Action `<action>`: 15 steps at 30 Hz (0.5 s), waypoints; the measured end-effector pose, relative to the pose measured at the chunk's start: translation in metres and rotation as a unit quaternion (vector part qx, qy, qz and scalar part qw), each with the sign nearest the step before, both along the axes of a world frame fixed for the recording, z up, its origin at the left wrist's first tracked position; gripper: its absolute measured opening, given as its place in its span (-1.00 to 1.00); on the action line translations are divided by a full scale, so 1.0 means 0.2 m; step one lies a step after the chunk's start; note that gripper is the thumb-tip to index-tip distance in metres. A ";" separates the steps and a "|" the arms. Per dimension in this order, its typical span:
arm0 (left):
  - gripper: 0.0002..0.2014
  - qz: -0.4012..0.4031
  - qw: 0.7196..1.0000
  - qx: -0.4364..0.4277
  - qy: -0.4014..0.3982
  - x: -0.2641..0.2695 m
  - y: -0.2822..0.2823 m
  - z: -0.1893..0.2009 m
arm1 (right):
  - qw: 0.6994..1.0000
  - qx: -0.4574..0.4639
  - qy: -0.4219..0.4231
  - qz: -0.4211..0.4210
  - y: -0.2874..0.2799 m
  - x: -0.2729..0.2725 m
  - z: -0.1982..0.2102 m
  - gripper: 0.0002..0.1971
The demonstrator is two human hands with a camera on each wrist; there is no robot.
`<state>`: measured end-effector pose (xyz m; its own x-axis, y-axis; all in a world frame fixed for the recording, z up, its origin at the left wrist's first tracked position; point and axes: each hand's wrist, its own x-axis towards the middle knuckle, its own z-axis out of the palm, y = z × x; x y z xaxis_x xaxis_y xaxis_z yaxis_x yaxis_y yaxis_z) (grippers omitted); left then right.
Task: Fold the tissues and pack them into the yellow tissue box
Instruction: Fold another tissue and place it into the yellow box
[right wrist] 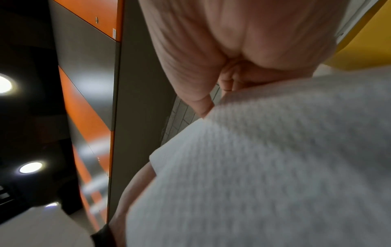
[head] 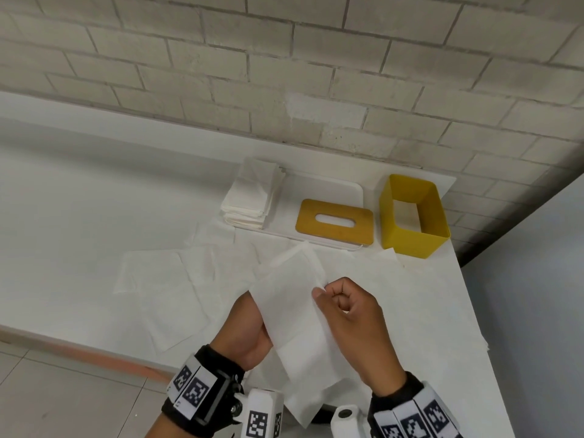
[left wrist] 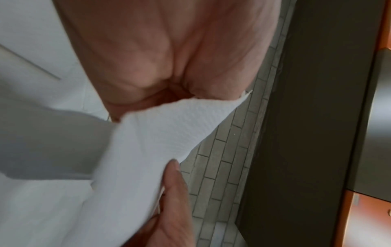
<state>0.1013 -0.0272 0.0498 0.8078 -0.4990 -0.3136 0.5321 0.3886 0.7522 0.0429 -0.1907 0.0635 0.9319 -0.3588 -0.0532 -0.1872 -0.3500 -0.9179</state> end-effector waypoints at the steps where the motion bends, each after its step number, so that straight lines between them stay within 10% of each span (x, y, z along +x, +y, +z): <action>1: -0.66 0.000 1.000 -0.001 -0.002 -0.01 0.00 0.00 | 1.000 0.004 -0.013 -0.001 0.00 0.00 0.01 -0.77; 15: -0.38 0.018 0.993 -0.087 0.075 -0.05 -0.02 0.02 | 0.998 0.050 -0.025 -0.026 -0.01 -0.03 -0.02 -0.71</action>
<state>0.0912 -0.0311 0.0544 0.7763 -0.5280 -0.3443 0.6173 0.5262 0.5849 0.0376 -0.1931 0.0593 0.9148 -0.4014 -0.0439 -0.1548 -0.2482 -0.9562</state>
